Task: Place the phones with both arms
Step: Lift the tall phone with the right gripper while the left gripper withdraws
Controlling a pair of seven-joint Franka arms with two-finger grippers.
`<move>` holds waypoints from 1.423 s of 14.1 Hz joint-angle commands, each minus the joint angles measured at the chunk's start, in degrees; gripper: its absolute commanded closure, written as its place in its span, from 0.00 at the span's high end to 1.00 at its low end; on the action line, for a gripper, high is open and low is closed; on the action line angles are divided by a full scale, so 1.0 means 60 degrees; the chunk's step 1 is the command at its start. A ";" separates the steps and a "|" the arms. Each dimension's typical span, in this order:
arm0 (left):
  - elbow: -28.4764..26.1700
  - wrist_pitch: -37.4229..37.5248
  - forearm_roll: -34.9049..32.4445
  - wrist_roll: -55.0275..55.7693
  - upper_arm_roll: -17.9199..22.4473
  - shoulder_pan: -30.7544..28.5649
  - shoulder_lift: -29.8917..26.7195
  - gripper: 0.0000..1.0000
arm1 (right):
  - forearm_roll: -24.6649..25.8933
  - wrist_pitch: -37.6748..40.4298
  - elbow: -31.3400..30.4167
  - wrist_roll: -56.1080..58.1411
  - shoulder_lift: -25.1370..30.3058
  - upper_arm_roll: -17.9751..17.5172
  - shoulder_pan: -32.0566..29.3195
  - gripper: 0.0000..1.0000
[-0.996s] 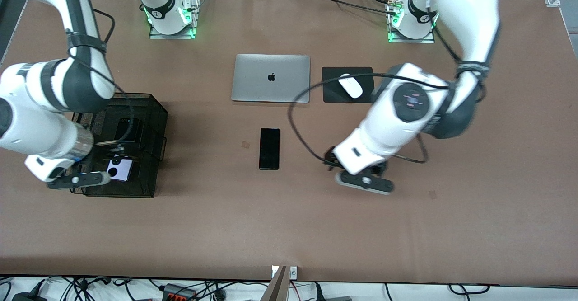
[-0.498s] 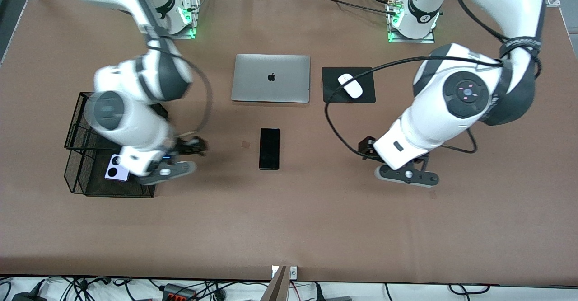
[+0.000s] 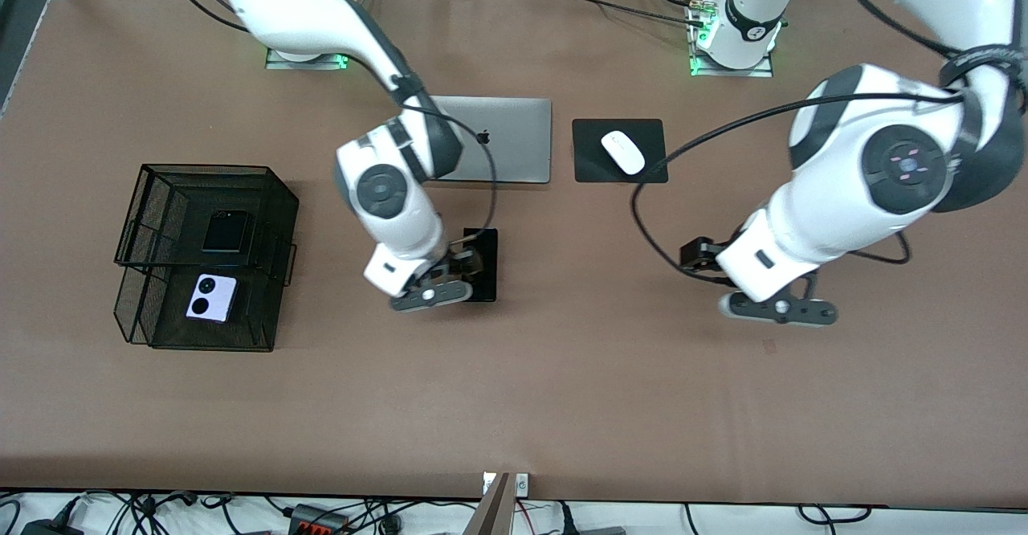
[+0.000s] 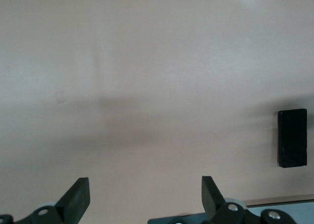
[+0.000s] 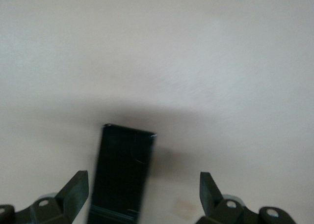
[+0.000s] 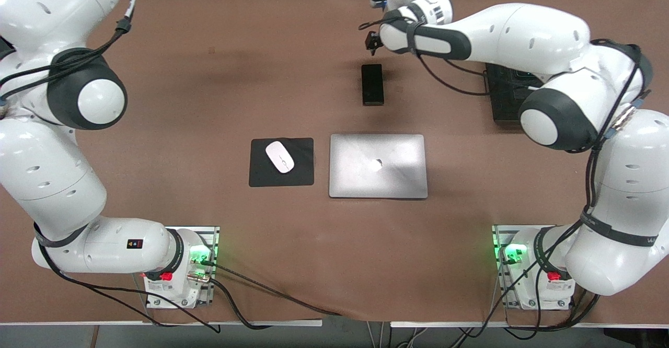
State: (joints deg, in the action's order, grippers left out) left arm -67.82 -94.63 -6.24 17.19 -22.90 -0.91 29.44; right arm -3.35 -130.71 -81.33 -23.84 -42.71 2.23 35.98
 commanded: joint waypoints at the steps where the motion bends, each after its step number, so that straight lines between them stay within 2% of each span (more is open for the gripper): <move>1: -0.1423 0.0025 0.0760 -0.0593 0.0356 -0.0654 -0.1431 1.00 | 0.0133 0.0061 0.0824 -0.1065 -0.0747 0.0111 0.0359 1.00; 8: -0.3299 -0.0194 0.0776 -0.0873 0.1719 -0.0684 -0.3219 1.00 | 0.0148 0.0105 0.0810 -0.1740 -0.1231 0.0141 0.0726 1.00; 10: -0.3462 -0.0107 0.0820 -0.0873 0.2159 -0.0670 -0.3688 1.00 | 0.0162 0.0105 0.0781 -0.1711 -0.1319 0.0141 0.0726 1.00; 14: -0.3856 0.0260 0.1156 -0.0828 0.2395 -0.0655 -0.4070 1.00 | 0.0162 0.0178 0.0708 -0.1696 -0.1378 0.0141 0.0726 1.00; 16: -0.4397 -0.0308 0.1113 -0.0785 0.2396 -0.0625 -0.4130 1.00 | 0.0046 0.0266 0.0693 -0.1682 -0.1378 0.0111 0.0726 1.00; 20: -0.4575 -0.0823 0.1054 -0.0858 0.2410 -0.0596 -0.4173 1.00 | -0.0014 0.0266 0.0678 -0.1696 -0.1510 0.0082 0.0726 1.00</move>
State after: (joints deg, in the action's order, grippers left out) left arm -92.87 -97.61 -0.89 13.11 -9.11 -4.94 6.50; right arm -3.28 -129.76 -78.17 -32.89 -50.80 2.70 39.94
